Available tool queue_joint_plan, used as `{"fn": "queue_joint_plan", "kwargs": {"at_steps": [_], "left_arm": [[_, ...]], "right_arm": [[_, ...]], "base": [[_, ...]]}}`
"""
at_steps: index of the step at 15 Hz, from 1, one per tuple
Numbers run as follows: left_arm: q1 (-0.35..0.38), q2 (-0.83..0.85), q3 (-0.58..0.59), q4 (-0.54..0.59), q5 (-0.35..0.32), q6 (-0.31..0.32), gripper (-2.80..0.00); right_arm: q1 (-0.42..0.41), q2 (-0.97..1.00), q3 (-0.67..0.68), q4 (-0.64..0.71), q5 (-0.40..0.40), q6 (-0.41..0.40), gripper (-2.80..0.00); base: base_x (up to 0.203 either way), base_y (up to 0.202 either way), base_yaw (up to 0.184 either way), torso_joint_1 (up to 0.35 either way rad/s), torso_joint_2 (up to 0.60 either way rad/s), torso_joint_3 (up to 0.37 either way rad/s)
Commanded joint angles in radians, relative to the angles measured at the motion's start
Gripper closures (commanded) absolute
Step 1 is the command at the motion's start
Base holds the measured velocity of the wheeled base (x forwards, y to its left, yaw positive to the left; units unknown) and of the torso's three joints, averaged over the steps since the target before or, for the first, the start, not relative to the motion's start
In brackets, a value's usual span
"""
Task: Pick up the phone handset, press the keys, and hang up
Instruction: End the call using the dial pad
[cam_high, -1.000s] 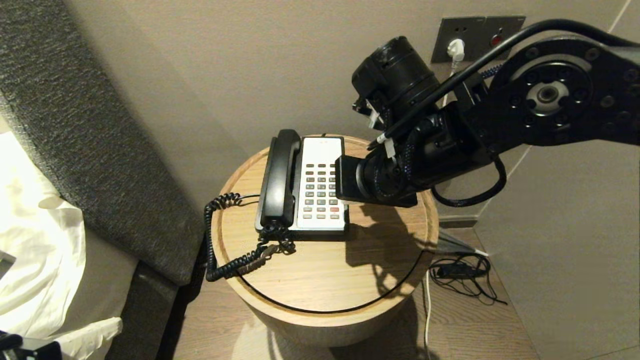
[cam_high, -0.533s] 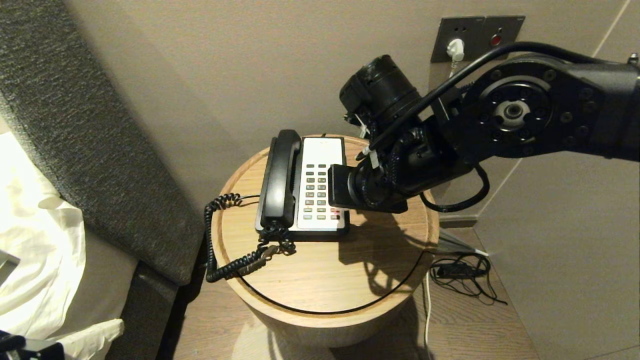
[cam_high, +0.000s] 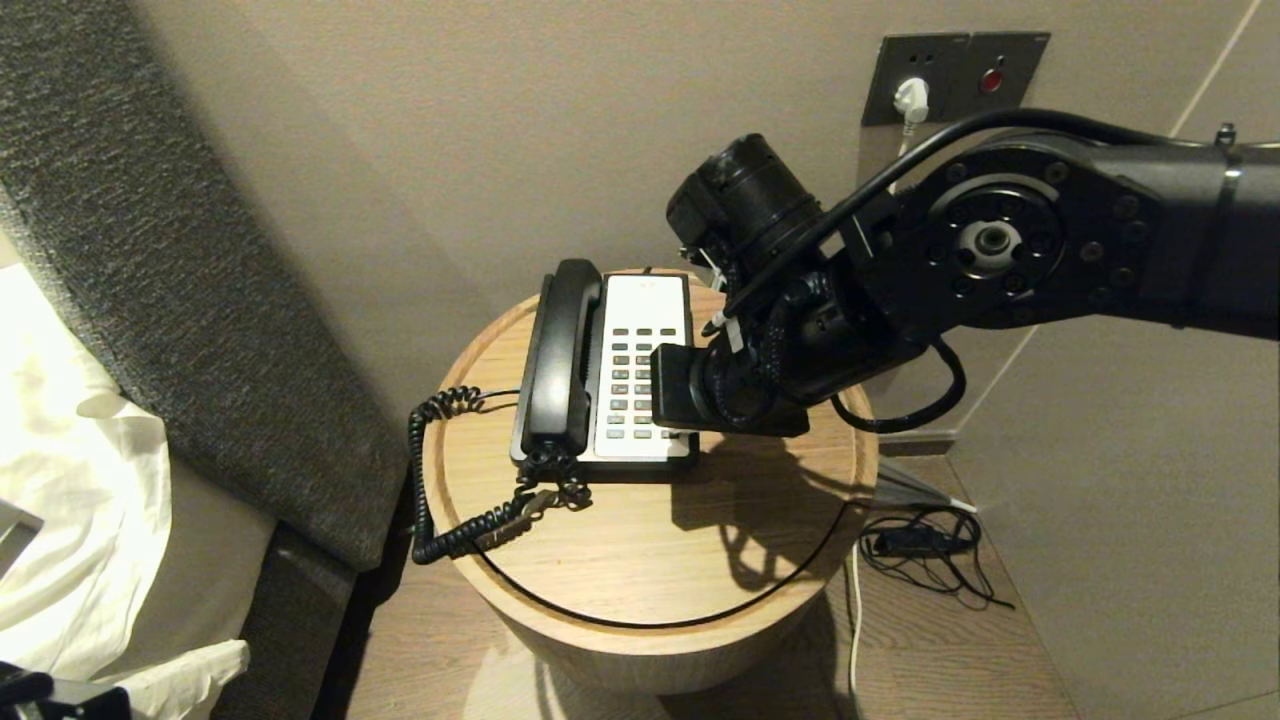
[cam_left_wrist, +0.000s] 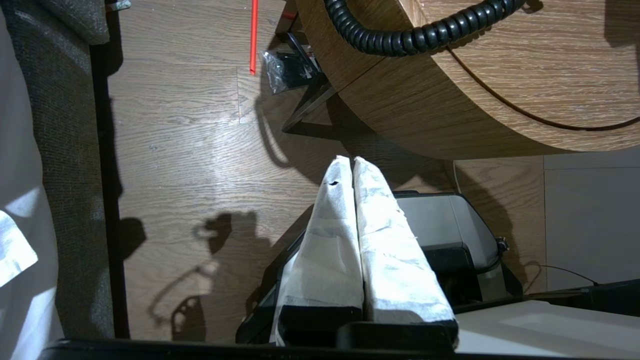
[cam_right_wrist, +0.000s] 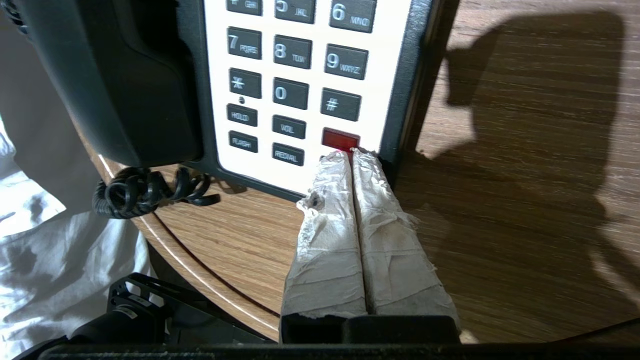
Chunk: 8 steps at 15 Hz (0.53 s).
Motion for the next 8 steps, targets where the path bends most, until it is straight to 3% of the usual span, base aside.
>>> {"fn": "queue_joint_plan", "kwargs": {"at_steps": [1,8], "left_arm": [[0.0,0.002,0.002,0.002,0.001,-0.003,0.0],[0.0,0.002,0.011,0.002,0.0,-0.003,0.0]], "right_arm": [[0.0,0.004,0.0,0.006,-0.001,0.004,0.0],[0.0,0.039,0.0,0.003,-0.009,-0.002,0.0]], "base": [[0.0,0.0,0.0,0.0,0.0,0.0],[0.0,0.0,0.0,0.0,0.0,0.0]]}}
